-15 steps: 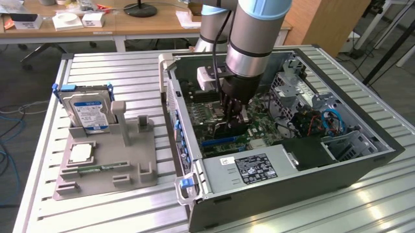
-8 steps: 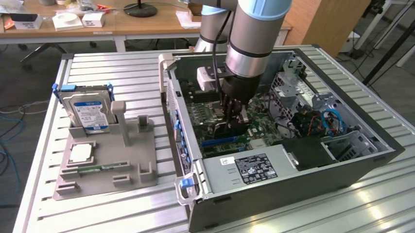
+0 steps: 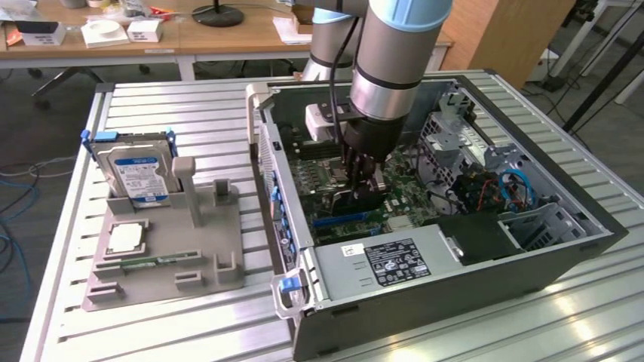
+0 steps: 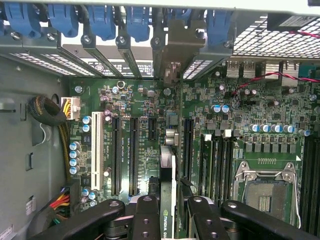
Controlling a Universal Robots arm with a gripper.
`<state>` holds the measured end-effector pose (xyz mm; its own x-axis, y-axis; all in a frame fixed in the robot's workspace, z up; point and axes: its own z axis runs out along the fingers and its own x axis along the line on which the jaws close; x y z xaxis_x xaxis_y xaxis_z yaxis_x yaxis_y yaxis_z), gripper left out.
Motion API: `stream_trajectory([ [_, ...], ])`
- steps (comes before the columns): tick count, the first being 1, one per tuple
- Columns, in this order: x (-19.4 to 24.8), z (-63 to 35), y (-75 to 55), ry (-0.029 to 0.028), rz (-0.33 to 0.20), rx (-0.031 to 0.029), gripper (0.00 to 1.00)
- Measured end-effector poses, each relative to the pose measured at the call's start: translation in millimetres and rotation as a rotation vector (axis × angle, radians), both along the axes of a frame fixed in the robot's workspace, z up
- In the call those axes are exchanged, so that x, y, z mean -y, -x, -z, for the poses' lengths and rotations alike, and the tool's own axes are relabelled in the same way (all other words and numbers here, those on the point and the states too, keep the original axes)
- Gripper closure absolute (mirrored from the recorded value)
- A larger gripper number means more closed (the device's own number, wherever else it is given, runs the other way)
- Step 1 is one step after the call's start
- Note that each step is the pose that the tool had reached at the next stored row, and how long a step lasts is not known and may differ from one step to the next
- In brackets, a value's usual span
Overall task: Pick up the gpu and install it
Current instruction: 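Insert the gpu into the slot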
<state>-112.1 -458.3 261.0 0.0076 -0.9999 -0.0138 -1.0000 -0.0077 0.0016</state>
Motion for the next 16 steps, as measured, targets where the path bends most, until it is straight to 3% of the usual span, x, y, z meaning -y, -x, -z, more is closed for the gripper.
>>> stream_trajectory([
  [16,0.0,2.1,0.1,0.0001,-0.001,0.0000,0.73],
])
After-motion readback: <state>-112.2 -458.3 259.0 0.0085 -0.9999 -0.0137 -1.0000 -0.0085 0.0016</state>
